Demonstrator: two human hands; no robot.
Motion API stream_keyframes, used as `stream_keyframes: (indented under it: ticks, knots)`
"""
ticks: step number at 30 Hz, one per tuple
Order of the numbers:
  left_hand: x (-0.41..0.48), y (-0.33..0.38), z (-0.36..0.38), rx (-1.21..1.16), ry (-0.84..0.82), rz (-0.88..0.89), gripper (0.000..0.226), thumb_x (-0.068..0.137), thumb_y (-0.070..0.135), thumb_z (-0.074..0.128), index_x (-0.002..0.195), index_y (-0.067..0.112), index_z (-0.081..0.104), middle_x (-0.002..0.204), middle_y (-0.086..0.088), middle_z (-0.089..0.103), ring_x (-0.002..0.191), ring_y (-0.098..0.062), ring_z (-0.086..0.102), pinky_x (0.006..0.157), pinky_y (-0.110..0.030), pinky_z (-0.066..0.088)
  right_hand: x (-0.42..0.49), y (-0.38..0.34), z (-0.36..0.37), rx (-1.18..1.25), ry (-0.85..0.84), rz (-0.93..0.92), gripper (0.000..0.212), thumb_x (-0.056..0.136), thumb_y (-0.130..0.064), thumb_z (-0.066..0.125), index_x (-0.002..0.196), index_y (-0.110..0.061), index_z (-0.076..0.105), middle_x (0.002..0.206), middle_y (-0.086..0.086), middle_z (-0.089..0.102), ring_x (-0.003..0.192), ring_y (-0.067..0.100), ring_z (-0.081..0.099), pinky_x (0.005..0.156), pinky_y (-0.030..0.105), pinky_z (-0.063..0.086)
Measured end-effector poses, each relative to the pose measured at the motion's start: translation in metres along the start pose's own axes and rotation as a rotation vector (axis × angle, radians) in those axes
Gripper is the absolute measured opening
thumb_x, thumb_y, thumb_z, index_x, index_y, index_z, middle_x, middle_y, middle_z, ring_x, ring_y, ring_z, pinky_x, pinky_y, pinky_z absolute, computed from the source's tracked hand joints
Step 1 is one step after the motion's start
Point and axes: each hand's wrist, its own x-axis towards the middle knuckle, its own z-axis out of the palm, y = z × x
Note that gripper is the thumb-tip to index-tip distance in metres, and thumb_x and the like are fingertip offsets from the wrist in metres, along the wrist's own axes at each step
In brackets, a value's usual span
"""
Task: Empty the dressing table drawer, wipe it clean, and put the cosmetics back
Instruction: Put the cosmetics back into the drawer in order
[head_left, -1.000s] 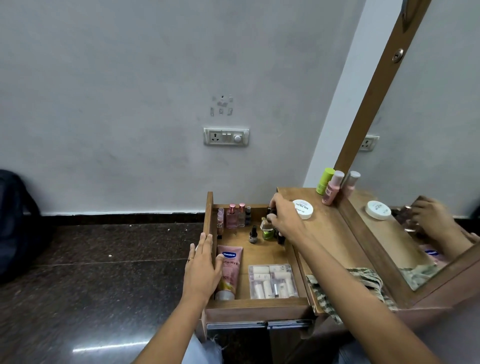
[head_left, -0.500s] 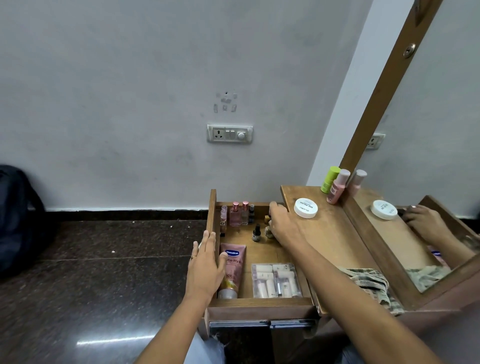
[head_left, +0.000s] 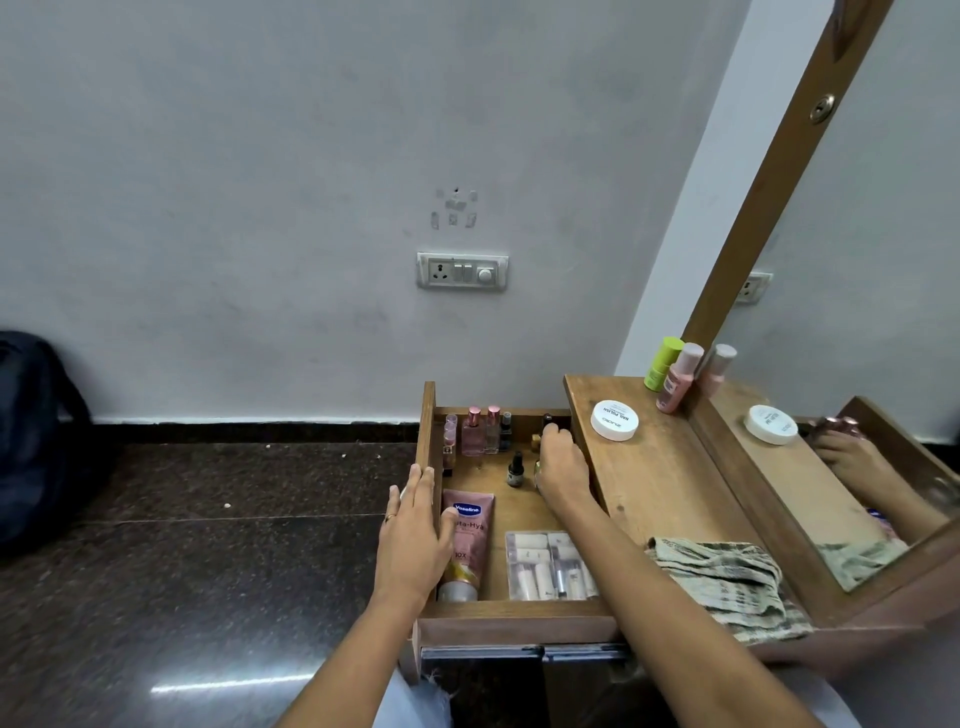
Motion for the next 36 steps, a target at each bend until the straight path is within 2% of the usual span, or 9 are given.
stream_keyframes:
  ticks: [7,12,16,19,22,25,29,33,36]
  knots:
    - [-0.001,0.001,-0.001,0.001,-0.002,-0.001,0.065,0.098,0.047,0.043,0.154,0.029,0.015,0.161,0.011,0.007,0.149,-0.021,0.003,0.117,-0.041,0.020,-0.004,0.005,0.009,-0.068,0.120,0.019,0.029,0.091,-0.005,0.060,0.116,-0.011,0.047,0.115,0.009,0.056,0.094,0.019,0.063,0.075,0.023,0.051]
    - [0.000,0.000,-0.001,-0.005,-0.004,0.003,0.065,0.098,0.045,0.044,0.154,0.028,0.016,0.161,0.011,0.007,0.149,-0.022,0.003,0.117,-0.042,0.020,-0.012,0.005,0.012,-0.040,0.163,0.034,0.039,0.084,0.003,0.064,0.116,-0.011,0.047,0.115,0.010,0.050,0.095,0.020,0.060,0.074,0.024,0.050]
    - [0.000,-0.001,-0.001,-0.022,-0.003,0.008,0.064,0.098,0.045,0.045,0.153,0.028,0.018,0.161,0.012,0.007,0.149,-0.022,0.003,0.117,-0.042,0.019,-0.036,0.002,0.021,0.084,0.235,0.061,0.033,0.083,0.005,0.063,0.109,-0.011,0.050,0.112,0.010,0.050,0.095,0.022,0.055,0.071,0.026,0.049]
    - [0.000,0.000,-0.001,-0.011,-0.005,0.008,0.064,0.098,0.045,0.044,0.154,0.028,0.016,0.161,0.011,0.006,0.149,-0.022,0.003,0.117,-0.042,0.019,-0.051,0.003,0.033,0.122,0.130,0.126,0.026,0.089,-0.002,0.056,0.112,-0.013,0.051,0.117,0.009,0.051,0.098,0.021,0.056,0.075,0.025,0.045]
    - [0.000,0.000,-0.001,-0.008,-0.008,0.007,0.065,0.098,0.045,0.044,0.154,0.028,0.016,0.161,0.011,0.006,0.149,-0.022,0.003,0.117,-0.042,0.019,-0.054,0.008,0.039,0.116,-0.050,0.180,0.040,0.093,-0.009,0.052,0.132,-0.016,0.042,0.133,0.014,0.045,0.114,0.025,0.053,0.091,0.027,0.044]
    - [0.000,0.000,0.000,-0.009,-0.006,0.001,0.065,0.098,0.045,0.044,0.154,0.029,0.015,0.161,0.012,0.006,0.149,-0.022,0.003,0.117,-0.042,0.019,-0.051,0.010,0.036,0.291,-0.205,0.193,0.059,0.097,-0.001,0.046,0.150,-0.014,0.024,0.153,0.025,0.019,0.139,0.033,0.033,0.109,0.033,0.033]
    - [0.000,0.000,0.000,-0.008,-0.008,0.005,0.065,0.098,0.045,0.044,0.154,0.029,0.015,0.161,0.012,0.007,0.149,-0.022,0.003,0.117,-0.041,0.018,-0.049,0.014,0.035,0.311,-0.251,0.096,0.069,0.097,0.007,0.038,0.155,-0.020,0.012,0.160,0.013,-0.002,0.147,0.029,0.012,0.116,0.044,0.019]
    - [0.000,0.000,-0.001,-0.003,-0.009,0.002,0.065,0.098,0.046,0.044,0.154,0.028,0.015,0.161,0.012,0.006,0.149,-0.022,0.003,0.117,-0.041,0.019,-0.042,0.012,0.040,0.371,-0.144,0.025,0.045,0.102,-0.003,0.031,0.147,-0.003,0.030,0.153,0.017,0.025,0.139,0.029,0.029,0.104,0.027,0.031]
    - [0.000,0.001,-0.001,0.001,-0.010,0.002,0.065,0.098,0.046,0.044,0.154,0.028,0.015,0.161,0.011,0.006,0.149,-0.022,0.003,0.117,-0.042,0.020,-0.038,0.012,0.045,0.412,-0.142,0.136,0.042,0.103,-0.007,0.033,0.144,-0.001,0.034,0.149,0.019,0.033,0.134,0.031,0.037,0.103,0.030,0.035]
